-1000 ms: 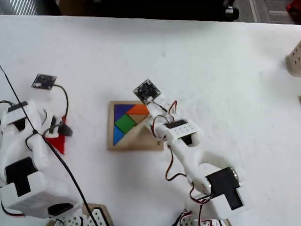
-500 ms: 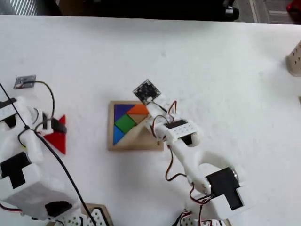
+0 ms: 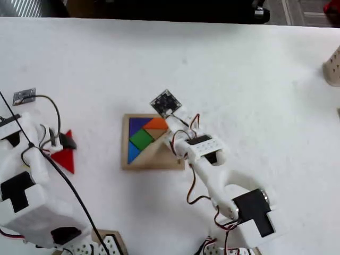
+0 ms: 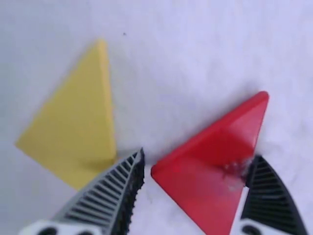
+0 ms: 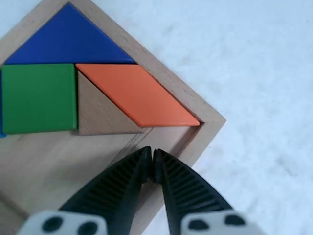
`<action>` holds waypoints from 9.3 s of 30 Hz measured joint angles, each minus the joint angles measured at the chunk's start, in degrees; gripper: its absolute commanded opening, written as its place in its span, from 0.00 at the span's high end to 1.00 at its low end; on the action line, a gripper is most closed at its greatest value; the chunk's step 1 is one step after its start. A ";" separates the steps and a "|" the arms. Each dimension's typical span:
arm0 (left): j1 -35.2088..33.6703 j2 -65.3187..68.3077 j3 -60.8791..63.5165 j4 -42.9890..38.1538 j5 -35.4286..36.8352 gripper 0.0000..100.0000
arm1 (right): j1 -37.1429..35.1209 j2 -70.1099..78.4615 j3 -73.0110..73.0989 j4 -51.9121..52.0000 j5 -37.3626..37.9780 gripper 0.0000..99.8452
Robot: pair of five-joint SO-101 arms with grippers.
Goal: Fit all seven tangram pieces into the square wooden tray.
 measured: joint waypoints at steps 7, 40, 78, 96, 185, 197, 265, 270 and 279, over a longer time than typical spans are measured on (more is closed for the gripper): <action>0.09 0.00 0.79 -0.79 0.18 0.77 | 0.00 0.00 0.00 0.00 0.00 0.98; -4.66 0.09 0.09 3.34 6.77 0.65 | 0.00 0.00 0.00 0.00 0.00 0.98; -1.76 -0.09 1.14 4.92 7.74 0.67 | 0.00 0.00 0.00 0.00 0.00 0.98; -1.76 -0.09 1.41 4.92 7.74 0.67 | 0.00 0.00 0.00 0.26 0.00 0.98; 1.67 -17.05 12.13 5.27 7.91 0.63 | 0.00 0.00 0.00 0.53 0.00 0.98; -0.35 -4.66 6.68 1.14 7.91 0.63 | 0.00 0.00 0.00 0.53 0.00 0.98; 1.23 5.45 -10.64 23.47 -14.51 0.92 | 0.00 0.00 0.00 0.53 0.53 0.98; 2.90 5.54 -12.48 26.55 -11.60 0.92 | 0.00 0.00 0.00 0.53 0.53 0.98; 6.95 5.54 -12.75 26.90 -9.41 0.92 | 0.00 0.00 0.00 0.53 0.53 0.98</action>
